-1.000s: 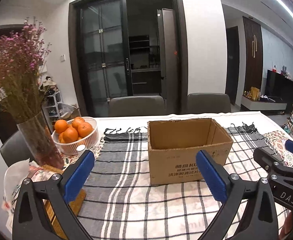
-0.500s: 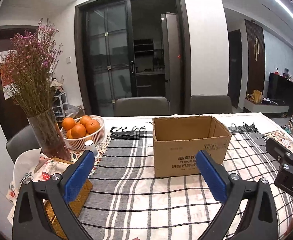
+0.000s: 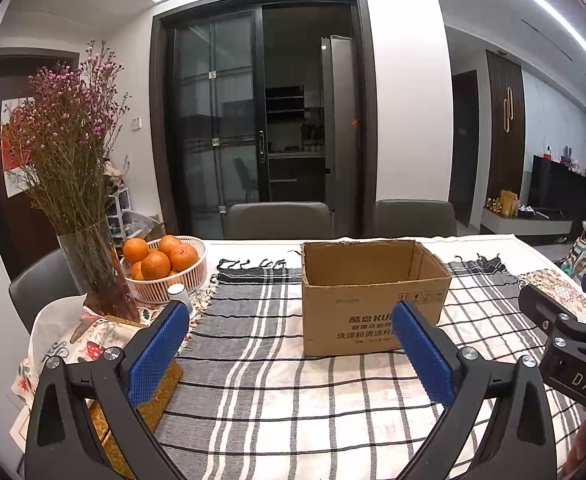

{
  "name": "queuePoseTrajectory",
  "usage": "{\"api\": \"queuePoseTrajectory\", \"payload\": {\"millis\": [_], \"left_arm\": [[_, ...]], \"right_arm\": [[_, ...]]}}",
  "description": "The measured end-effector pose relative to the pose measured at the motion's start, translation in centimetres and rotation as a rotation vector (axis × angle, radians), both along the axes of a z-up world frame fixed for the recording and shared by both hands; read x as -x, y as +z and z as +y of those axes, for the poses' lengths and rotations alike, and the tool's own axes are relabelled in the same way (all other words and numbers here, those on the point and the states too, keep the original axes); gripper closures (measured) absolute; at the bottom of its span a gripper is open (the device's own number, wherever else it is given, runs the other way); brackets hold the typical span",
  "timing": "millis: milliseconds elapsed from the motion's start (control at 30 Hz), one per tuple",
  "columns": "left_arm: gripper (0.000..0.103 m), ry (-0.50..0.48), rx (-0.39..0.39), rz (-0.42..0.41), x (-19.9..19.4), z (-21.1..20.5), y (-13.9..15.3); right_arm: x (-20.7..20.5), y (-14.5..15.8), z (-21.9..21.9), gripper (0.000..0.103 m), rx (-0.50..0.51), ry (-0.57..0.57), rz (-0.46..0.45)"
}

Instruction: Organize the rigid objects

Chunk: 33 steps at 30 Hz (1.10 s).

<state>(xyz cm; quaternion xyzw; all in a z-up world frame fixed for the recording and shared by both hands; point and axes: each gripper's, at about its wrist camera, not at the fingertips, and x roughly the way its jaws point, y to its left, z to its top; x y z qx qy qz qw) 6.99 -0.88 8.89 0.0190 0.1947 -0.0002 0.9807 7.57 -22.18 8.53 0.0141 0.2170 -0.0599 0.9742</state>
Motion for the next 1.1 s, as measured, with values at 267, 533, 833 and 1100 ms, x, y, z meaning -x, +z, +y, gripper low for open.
{"api": "queuePoseTrajectory", "payload": {"millis": [267,533,833,1100], "left_arm": [[0.0,-0.003,0.003,-0.009,0.18,0.01,0.17],[0.0,-0.006,0.002,-0.005,0.08,-0.02,0.13],[0.0,-0.009,0.005,0.0,0.08,-0.08,-0.03],[0.0,-0.014,0.005,0.003,0.05,-0.06,-0.22]], "right_arm": [[0.35,0.17,0.1,0.002,0.003,-0.002,-0.009],[0.4,0.27,0.11,0.002,0.003,0.0,-0.01],[0.43,0.21,0.07,0.002,0.001,-0.001,-0.012],[0.47,0.21,0.1,0.002,0.001,-0.002,-0.01]]}}
